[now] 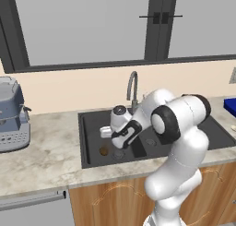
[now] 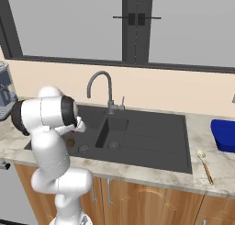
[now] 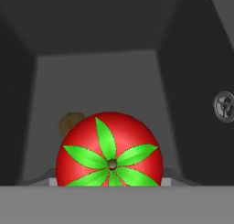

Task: Pick up all produce items and place them in the sink. Turn on the sink faucet to wash them. Then turn the sink off and put them in the tray.

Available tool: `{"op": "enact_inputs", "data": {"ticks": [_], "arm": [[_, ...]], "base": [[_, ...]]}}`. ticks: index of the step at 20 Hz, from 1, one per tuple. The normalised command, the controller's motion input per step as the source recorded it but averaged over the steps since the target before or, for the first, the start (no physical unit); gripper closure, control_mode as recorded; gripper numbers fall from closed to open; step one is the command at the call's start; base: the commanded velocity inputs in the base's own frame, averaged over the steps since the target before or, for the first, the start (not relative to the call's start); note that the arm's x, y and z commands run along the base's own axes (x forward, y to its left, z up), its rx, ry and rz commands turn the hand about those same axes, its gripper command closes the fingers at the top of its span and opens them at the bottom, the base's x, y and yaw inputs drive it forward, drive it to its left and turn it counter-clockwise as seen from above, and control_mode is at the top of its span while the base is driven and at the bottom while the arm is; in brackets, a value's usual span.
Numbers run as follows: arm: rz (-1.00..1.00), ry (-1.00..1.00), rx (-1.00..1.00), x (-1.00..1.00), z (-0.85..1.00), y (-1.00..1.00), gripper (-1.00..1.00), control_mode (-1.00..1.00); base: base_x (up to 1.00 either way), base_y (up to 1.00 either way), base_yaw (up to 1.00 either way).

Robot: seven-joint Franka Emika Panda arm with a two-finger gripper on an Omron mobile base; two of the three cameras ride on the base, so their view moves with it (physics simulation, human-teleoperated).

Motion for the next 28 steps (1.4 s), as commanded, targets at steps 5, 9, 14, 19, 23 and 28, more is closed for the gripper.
{"op": "enact_inputs", "data": {"ticks": [5,9,14,19,23,28], "arm": [[0.00,0.00,0.00,-0.08,1.00,0.00,1.00,-1.00],[0.00,0.00,0.00,-0.30,1.00,-0.14,1.00,-1.00],[0.00,0.00,0.00,-0.44,1.00,-0.56,1.00,-1.00],[-0.01,0.00,0.00,-0.38,0.56,-0.96,1.00,-1.00],[-0.07,0.00,-0.03,-0.11,0.18,-1.00,1.00,-1.00],[-0.13,0.00,-0.06,0.05,0.16,-1.00,1.00,-1.00]], "base": [[0.00,0.00,0.00],[0.00,0.00,0.00],[0.00,0.00,0.00],[0.00,0.00,0.00],[0.00,0.00,0.00],[0.00,0.00,0.00]]}}
